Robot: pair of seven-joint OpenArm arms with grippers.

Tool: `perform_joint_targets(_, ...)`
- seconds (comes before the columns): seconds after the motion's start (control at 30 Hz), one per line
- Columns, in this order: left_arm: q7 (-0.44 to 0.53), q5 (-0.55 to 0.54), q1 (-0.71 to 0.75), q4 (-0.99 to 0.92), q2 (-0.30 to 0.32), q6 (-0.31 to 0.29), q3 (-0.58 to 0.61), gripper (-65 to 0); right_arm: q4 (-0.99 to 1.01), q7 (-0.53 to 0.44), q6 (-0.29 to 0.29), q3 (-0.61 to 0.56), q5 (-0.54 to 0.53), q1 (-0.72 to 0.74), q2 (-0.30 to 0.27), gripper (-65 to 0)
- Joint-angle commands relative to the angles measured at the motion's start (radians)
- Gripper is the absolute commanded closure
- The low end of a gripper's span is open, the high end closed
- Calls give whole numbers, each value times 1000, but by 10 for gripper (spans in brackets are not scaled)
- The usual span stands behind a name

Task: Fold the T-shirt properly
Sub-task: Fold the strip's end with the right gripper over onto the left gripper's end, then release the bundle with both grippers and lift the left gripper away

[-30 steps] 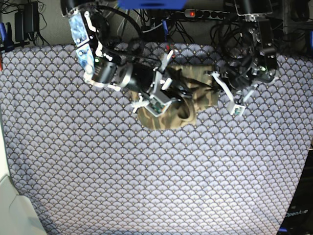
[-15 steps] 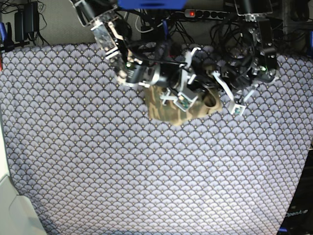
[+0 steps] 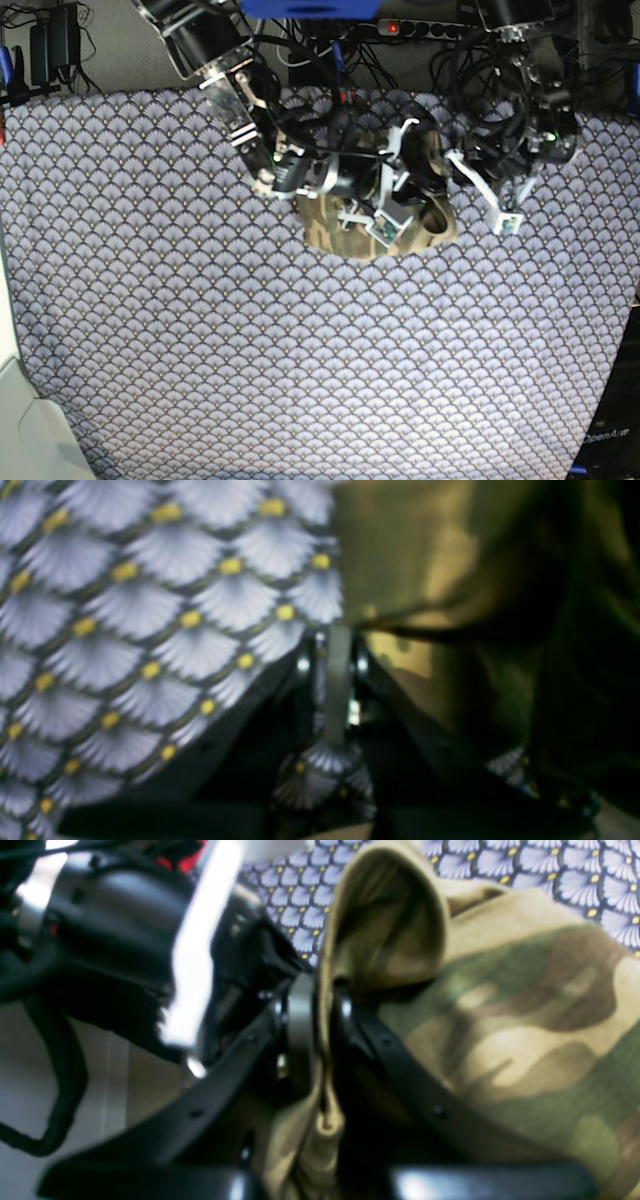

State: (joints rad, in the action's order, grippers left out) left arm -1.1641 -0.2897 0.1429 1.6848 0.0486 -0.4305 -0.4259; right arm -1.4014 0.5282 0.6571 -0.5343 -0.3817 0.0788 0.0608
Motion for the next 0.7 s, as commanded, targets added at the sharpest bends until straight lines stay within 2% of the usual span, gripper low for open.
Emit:
perform_joint_targets(0.0, 14, -15, -9, 31, 3, -3, -20, -39, -6, -32, 14, 0, -24, 14, 11, 0)
perform_joint_targets(0.13, 9, -15, -6, 59, -2, -3, -58, -39, 50, -32, 16, 0, -24, 19, 12, 0)
perform_joint_targets(0.27, -49, -15, -6, 62, 0, -3, -121, -39, 103, -32, 22, -5, -27, 39, 11, 0)
perform_joint_targets(0.33, -60, -15, -4, 80, 0, -3, -156, -39, 109, -32, 22, -7, -29, 39, 11, -46)
perform_joint_targets(0.5, -66, -15, 19, 114, 10, -3, -192, -39, 81, -32, 22, -7, -32, 29, 17, -210)
perform_joint_targets(0.57, -66, -15, 33, 122, 29, -3, -192, -39, 27, -32, 28, -10, -32, 14, 17, -247)
perform_joint_targets(0.67, -64, -15, 50, 117, 43, -3, -193, -39, -82, -29, 41, -48, -32, -12, 17, -256)
